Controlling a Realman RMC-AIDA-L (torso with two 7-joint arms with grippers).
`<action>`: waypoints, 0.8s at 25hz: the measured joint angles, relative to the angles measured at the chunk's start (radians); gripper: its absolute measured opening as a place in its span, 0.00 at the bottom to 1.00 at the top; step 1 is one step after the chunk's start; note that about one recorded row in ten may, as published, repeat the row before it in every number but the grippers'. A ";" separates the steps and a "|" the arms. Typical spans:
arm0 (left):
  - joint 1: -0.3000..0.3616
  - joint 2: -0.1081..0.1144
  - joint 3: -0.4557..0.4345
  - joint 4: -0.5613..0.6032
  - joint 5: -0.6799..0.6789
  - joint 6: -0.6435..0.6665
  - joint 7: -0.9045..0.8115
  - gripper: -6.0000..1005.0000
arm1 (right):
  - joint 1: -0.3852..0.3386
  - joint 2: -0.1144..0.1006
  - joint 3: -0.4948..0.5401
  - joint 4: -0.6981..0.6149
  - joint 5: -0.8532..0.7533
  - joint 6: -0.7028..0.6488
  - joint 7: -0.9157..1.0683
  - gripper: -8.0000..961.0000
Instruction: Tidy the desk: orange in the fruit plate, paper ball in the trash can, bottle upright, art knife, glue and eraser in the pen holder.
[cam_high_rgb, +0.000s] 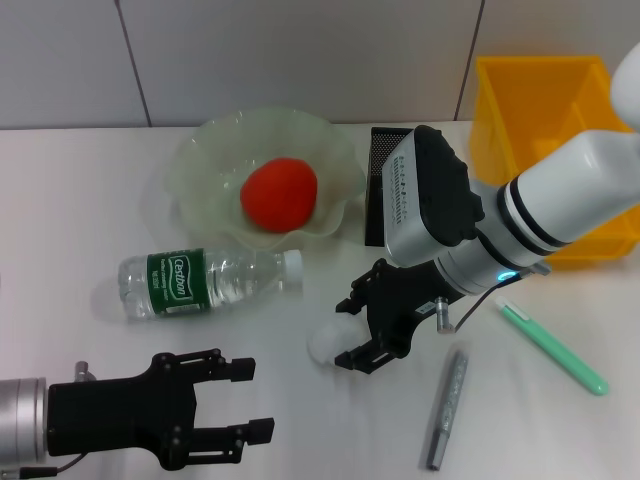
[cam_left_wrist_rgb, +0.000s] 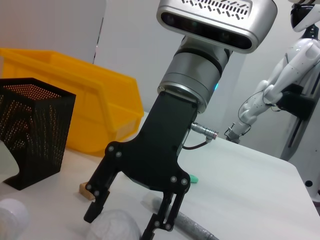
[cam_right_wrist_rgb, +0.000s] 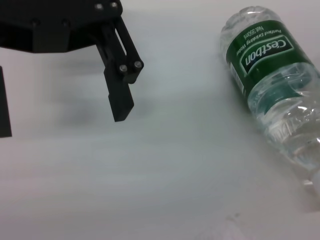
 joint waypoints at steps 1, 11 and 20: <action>-0.001 0.000 -0.001 0.000 0.000 0.000 0.000 0.76 | 0.000 0.000 0.000 0.001 0.000 0.000 0.000 0.79; -0.006 0.003 -0.008 0.000 0.001 0.000 0.002 0.76 | -0.080 -0.015 0.155 -0.170 0.024 -0.168 0.058 0.62; -0.015 0.000 -0.010 0.002 0.001 0.000 -0.001 0.75 | -0.169 -0.056 0.583 -0.411 0.021 -0.435 0.177 0.58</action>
